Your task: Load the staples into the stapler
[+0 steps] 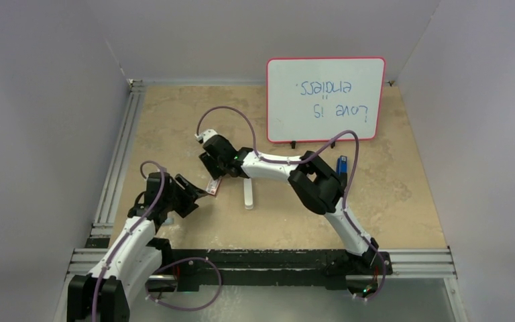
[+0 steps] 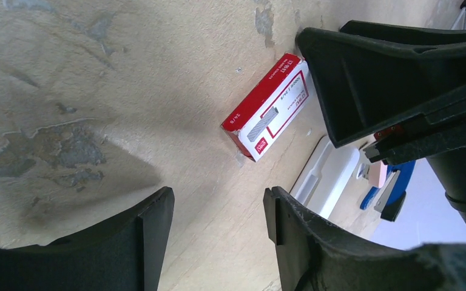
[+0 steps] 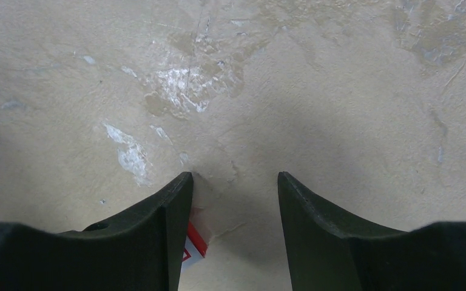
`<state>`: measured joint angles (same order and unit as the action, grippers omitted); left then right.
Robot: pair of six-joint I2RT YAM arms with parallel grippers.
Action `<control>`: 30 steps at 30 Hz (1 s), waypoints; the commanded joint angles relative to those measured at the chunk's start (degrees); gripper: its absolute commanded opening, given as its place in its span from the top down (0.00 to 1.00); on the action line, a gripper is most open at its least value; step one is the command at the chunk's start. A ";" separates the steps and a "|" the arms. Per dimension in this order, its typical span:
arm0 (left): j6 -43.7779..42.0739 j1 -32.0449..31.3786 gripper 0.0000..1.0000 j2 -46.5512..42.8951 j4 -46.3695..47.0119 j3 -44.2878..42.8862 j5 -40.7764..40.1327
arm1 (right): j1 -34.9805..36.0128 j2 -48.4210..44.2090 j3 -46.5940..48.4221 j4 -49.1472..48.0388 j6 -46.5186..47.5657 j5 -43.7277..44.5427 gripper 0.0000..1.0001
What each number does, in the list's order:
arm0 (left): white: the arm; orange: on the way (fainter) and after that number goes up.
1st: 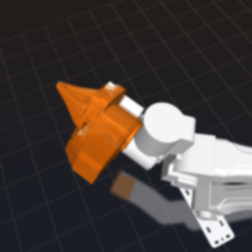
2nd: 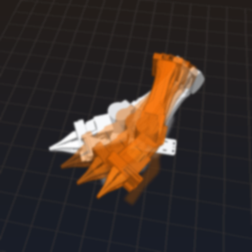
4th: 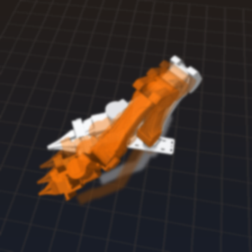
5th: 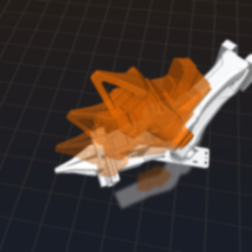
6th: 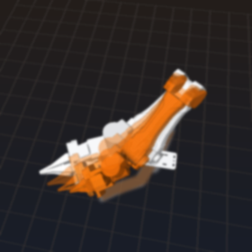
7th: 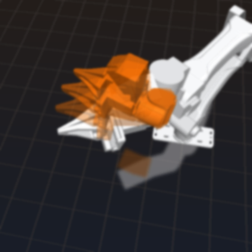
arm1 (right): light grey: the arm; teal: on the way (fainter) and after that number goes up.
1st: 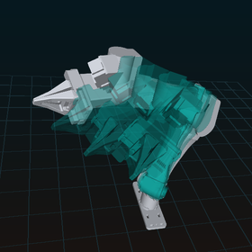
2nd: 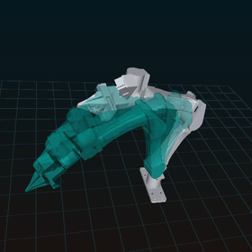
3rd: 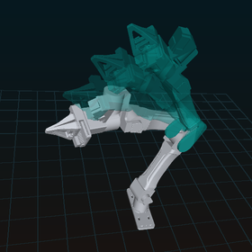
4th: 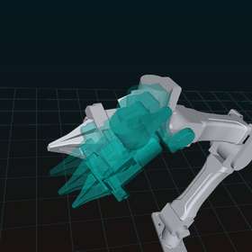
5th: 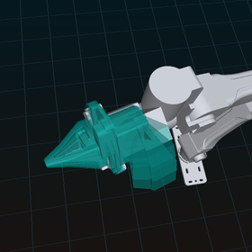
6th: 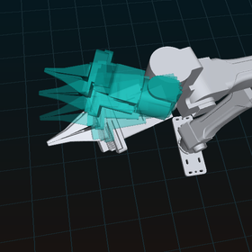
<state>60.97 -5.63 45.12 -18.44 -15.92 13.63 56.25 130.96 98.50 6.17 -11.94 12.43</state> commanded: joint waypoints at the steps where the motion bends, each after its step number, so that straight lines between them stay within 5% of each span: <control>1: 0.93 0.27 0.42 1.56 4.24 0.41 2.52 | 0.31 -1.15 1.54 7.19 3.03 -1.10 0.44; 9: 0.38 0.27 0.42 4.84 8.09 1.36 5.52 | 0.30 -5.82 -3.76 9.20 -0.25 -4.48 0.52; 16: 0.32 0.27 0.54 7.66 12.06 1.80 4.99 | 0.32 -8.98 -8.93 8.06 -1.62 -9.04 0.76; 30: -2.73 0.27 0.67 18.45 26.57 -0.14 4.74 | -1.19 -13.03 -10.88 3.41 -2.96 -7.18 0.84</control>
<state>60.42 -5.63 61.60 1.83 -13.91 18.70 55.90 122.67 88.38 11.05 -13.74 3.49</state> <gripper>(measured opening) 0.339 0.174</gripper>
